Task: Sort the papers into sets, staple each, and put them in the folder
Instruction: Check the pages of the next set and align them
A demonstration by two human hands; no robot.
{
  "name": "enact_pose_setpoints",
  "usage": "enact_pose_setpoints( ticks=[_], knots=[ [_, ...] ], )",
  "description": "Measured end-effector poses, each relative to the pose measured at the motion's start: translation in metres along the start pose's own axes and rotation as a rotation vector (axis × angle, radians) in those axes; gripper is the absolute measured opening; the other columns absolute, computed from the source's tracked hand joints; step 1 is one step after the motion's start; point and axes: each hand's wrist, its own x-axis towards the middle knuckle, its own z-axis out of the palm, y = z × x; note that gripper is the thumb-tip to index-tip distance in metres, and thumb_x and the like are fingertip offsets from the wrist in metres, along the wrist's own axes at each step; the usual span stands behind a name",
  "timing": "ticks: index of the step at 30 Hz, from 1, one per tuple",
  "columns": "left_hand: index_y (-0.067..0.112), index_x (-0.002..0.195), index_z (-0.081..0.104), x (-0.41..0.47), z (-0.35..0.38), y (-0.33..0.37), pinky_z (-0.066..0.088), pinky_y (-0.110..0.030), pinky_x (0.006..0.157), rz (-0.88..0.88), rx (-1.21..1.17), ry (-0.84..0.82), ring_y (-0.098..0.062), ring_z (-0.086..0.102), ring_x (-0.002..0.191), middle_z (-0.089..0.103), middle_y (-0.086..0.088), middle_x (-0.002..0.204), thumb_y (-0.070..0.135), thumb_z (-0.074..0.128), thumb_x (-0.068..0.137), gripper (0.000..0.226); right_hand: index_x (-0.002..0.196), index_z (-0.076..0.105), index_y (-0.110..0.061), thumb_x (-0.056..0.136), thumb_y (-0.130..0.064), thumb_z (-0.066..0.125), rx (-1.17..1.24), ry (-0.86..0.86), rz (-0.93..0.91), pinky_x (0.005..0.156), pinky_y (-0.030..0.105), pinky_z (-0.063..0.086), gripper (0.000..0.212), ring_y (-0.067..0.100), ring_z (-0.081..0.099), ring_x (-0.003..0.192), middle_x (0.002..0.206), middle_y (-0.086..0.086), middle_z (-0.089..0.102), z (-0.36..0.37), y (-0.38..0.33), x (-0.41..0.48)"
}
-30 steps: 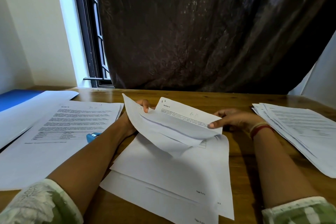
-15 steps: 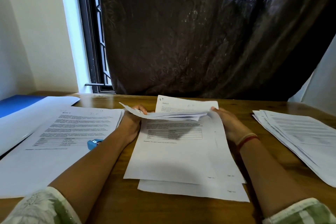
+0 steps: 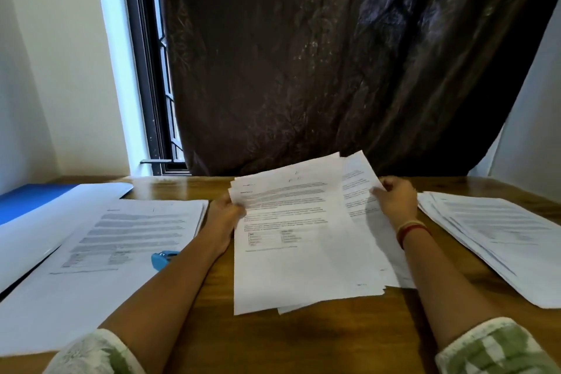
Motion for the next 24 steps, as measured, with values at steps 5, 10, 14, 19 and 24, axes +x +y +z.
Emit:
enact_pose_setpoints(
  ticks=[5,10,14,19,24],
  knots=[
    [0.006,0.122,0.052,0.002,0.0,0.001,0.052,-0.021,0.047,-0.058,0.038,0.046,-0.02,0.067,0.08,0.066,-0.01,0.112,-0.008,0.057,0.086,0.039,0.116,0.066,-0.011,0.098,-0.027,0.053,-0.121,0.379,-0.409,0.087,0.027,0.045,0.028,0.028,0.063,0.102,0.115,0.011,0.066,-0.024,-0.059,0.011],
    [0.01,0.12,0.054,0.004,0.004,0.0,0.044,-0.013,0.038,-0.055,0.129,0.065,-0.01,0.062,0.068,0.061,0.009,0.086,-0.001,0.055,0.091,0.031,0.109,0.067,-0.009,0.098,-0.022,0.051,-0.04,0.543,-0.842,0.076,0.014,0.038,0.023,0.019,0.062,0.09,0.105,0.008,0.067,-0.052,-0.132,0.024],
    [0.012,0.125,0.054,0.009,0.003,-0.002,0.044,-0.018,0.044,-0.065,0.139,0.079,-0.014,0.062,0.071,0.061,0.006,0.092,0.004,0.055,0.093,0.033,0.101,0.063,-0.006,0.099,-0.023,0.05,0.251,0.517,-0.778,0.066,0.01,0.041,0.022,0.008,0.058,0.082,0.091,-0.004,0.062,-0.066,-0.169,0.03],
    [0.012,0.124,0.045,0.009,0.003,-0.003,0.042,-0.01,0.042,-0.003,0.1,0.093,-0.006,0.056,0.074,0.059,0.005,0.098,0.004,0.061,0.09,0.038,0.101,0.062,-0.004,0.095,-0.01,0.051,0.567,0.291,-0.309,0.058,0.012,0.05,0.013,0.006,0.059,0.074,0.087,-0.002,0.062,-0.058,-0.152,0.037],
    [0.007,0.113,0.05,0.011,0.007,0.0,0.038,-0.005,0.037,0.0,0.148,0.148,-0.006,0.054,0.07,0.057,0.001,0.093,0.001,0.057,0.092,0.023,0.081,0.06,-0.006,0.091,0.004,0.053,0.508,-0.199,0.07,0.052,0.022,0.049,0.016,0.021,0.057,0.065,0.088,0.016,0.061,-0.004,-0.085,0.005]
  ],
)
